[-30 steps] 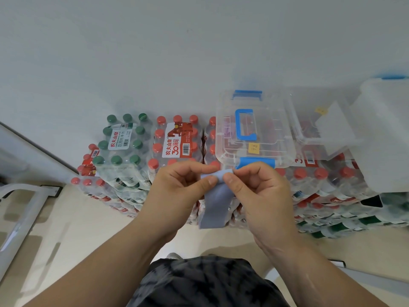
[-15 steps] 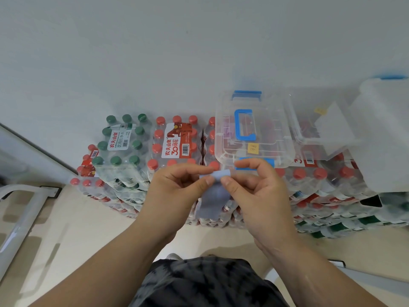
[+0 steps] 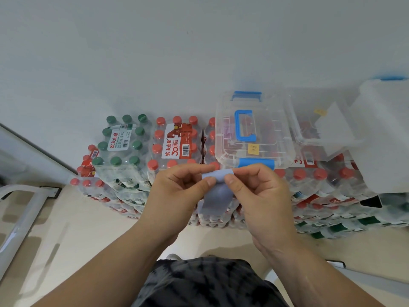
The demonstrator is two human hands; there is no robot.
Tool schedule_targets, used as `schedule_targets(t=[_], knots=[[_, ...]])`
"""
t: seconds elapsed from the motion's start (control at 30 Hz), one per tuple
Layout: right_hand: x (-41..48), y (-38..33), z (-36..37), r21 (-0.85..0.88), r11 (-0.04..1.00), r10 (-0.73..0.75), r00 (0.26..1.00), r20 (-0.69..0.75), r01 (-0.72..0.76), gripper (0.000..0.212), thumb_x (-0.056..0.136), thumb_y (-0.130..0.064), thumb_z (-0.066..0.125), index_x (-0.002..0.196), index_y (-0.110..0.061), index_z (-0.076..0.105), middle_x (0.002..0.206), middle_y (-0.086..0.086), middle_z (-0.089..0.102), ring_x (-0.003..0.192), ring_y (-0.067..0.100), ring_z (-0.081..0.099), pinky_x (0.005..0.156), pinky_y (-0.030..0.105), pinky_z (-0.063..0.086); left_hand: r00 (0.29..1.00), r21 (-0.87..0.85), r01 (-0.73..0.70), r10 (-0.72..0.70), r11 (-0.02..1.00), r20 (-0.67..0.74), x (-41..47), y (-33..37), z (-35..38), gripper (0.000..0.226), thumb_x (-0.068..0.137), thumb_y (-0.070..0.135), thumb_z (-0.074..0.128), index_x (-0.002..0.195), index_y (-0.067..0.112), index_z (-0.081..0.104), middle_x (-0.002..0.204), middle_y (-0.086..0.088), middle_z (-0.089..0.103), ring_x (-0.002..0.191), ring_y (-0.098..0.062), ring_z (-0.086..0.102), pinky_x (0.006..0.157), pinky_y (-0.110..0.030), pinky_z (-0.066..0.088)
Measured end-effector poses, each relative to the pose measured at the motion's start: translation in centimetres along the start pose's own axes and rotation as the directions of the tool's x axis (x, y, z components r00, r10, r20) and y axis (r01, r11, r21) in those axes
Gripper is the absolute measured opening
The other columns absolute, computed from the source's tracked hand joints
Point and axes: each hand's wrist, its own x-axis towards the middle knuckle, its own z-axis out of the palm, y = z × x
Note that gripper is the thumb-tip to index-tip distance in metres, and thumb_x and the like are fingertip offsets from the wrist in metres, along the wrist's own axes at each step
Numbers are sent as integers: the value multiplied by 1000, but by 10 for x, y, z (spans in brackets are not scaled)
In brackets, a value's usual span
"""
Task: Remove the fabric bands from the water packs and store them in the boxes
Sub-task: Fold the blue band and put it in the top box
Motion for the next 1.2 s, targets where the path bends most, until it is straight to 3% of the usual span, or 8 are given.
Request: schedule_targets(t=[0.1,0.2,0.4,0.6,0.87,0.97,1.07,1.2], knots=[[0,-1,0,-29,999,28,999,-27,-28,18,77,-43,74,85,-27,69,78,4,76,77,21,75,71,41,63,1000,-23,-8,8,1000,5,1,-1,0,19,76,16,76,88,29,80,90,-5,78,88,-20,74,77,-27,58],[1,1,-1,-86,996,21,999,-33,-24,9,84,-32,78,80,-28,71,81,-4,76,77,14,73,68,33,58,1000,-11,3,-3,1000,12,1,-2,0,27,82,-1,72,91,24,79,90,-5,78,87,-18,74,75,-25,57],[0,6,0,-66,998,14,1000,-21,-15,14,87,-17,76,78,-28,72,85,-2,77,81,16,74,73,37,61,998,-38,55,-55,998,9,2,-2,0,20,84,9,72,92,25,80,90,-6,78,87,-21,74,73,-29,59],[-2,-1,0,-31,998,45,998,-32,-46,22,74,-40,75,77,-18,73,80,2,76,78,19,75,74,39,63,1000,-14,20,-20,1000,6,2,0,1,20,75,11,76,89,24,79,88,-4,79,87,-18,74,73,-22,58],[0,2,-1,-23,999,40,999,-7,-41,9,83,-18,78,77,-16,71,82,3,76,80,22,74,75,39,63,999,-67,41,-40,997,19,1,-2,1,19,74,19,74,90,28,80,90,-9,77,85,-20,73,72,-24,57],[-1,-1,-1,-13,999,49,999,11,-49,18,74,-31,79,79,-15,71,82,2,76,80,19,75,74,36,64,999,-64,40,-41,997,-11,1,-3,1,20,77,9,75,88,24,80,90,-11,77,84,-20,73,72,-24,56],[1,-3,-3,7,994,113,994,13,-113,38,63,-49,79,79,-15,73,83,6,77,82,27,75,77,50,64,1000,-46,21,-22,999,-19,1,-4,2,29,81,-3,73,85,25,80,89,-7,78,83,-17,73,73,-23,57],[5,-5,-4,-19,990,139,990,7,-139,30,64,-48,78,73,-20,72,79,8,76,82,34,73,79,59,61,1000,-48,25,-25,999,4,0,-3,1,34,79,-5,73,84,27,81,90,-6,78,86,-20,73,75,-24,57]])
